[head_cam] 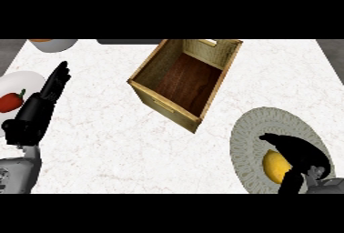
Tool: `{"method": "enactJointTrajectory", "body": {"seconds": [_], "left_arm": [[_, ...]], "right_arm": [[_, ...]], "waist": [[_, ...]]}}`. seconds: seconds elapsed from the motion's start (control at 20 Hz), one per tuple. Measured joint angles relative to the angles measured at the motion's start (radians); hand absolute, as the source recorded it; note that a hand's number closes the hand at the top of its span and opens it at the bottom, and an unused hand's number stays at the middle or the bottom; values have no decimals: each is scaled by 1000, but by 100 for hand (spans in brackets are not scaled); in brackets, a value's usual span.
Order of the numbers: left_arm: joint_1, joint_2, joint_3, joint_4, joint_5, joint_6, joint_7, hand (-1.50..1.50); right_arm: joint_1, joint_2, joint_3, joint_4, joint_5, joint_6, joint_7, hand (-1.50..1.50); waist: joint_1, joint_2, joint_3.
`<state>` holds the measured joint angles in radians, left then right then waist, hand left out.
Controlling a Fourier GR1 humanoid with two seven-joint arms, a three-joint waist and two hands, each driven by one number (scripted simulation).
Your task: Pick the lemon from the placemat and place it in the basket
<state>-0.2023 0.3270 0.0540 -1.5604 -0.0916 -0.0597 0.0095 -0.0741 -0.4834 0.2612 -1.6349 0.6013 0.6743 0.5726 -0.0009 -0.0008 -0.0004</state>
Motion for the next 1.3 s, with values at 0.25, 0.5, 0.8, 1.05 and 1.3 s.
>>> {"method": "enactJointTrajectory", "body": {"seconds": [0.25,0.5,0.8,1.05,1.3], "left_arm": [[15,-14,12,-14,-15,-14,-10,0],[5,-18,26,-8,-20,-26,-5,0],[18,-32,28,-2,-29,-27,-23,0],[28,-26,32,-21,-26,-37,-12,0],[4,-39,32,0,-36,-27,-9,0]], "right_arm": [[3,31,-23,20,49,-34,-45,150],[-7,18,-10,62,122,-82,-148,150],[-32,15,-78,92,170,-150,-140,150],[-61,-30,-223,90,196,-210,-36,150],[-97,-62,-311,29,228,-263,21,150]], "waist": [[1,-5,-7],[2,-10,-12],[1,-7,-7],[-2,-3,-2],[-6,-2,0]]}}
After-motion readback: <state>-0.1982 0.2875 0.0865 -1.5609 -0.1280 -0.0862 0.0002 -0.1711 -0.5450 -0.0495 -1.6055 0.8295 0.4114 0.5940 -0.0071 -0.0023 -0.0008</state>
